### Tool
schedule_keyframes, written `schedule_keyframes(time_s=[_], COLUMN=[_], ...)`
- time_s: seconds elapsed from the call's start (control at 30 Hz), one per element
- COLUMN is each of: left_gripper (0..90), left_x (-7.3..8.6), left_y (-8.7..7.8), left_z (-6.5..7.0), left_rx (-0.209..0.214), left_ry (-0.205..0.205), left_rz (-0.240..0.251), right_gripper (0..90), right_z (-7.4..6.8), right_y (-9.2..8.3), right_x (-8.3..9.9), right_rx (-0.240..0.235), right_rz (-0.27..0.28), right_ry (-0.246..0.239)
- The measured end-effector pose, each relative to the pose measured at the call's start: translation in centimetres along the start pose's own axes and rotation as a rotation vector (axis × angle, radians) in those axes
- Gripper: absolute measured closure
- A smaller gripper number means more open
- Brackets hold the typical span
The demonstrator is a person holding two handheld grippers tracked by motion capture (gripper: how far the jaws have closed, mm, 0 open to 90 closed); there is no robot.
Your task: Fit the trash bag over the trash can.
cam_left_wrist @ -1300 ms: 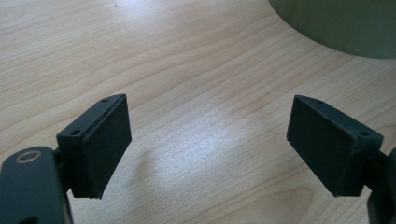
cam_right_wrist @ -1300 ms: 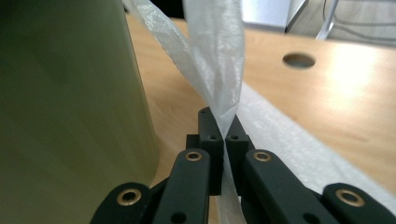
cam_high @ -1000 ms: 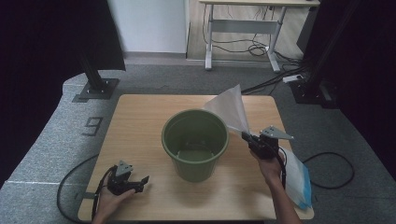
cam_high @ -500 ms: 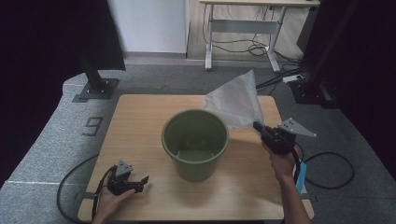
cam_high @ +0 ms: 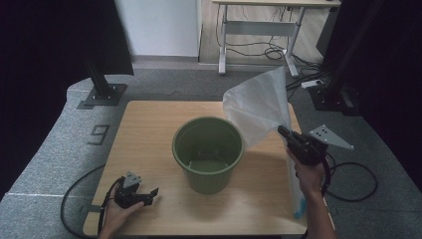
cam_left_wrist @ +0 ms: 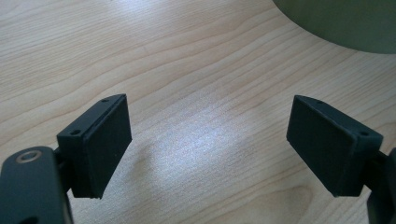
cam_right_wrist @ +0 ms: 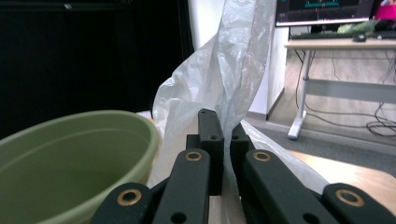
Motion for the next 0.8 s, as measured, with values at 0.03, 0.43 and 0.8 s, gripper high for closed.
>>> schedule_keyframes(time_s=[0.03,0.43,0.8], left_gripper=[13.7,13.9,13.9], left_x=[0.0,0.1,0.1], left_y=[0.0,-0.1,0.0], left_z=[0.0,-0.1,0.2], left_rx=[0.0,0.0,0.005], left_ry=[0.001,0.0,0.005], left_rz=[-0.003,0.001,-0.005], right_gripper=[88.8,88.8,88.8], right_z=[-0.3,-1.4,-4.3], right_y=[-0.4,-4.1,-5.1], right_x=[-0.4,-3.6,-4.3], right_rx=[-0.002,-0.006,-0.018], right_rz=[0.019,0.165,0.175], right_ry=[-0.005,-0.012,-0.105])
Point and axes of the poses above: each handheld gripper's, and its own axes: y roughly forward along the jaws, x roughly out of its underside, z roughly to its right, the point moved 6 cm from there along y, roughly forward along the jaws, and after that the axes turned 11 degrees about -z, right-handed, at the moved point
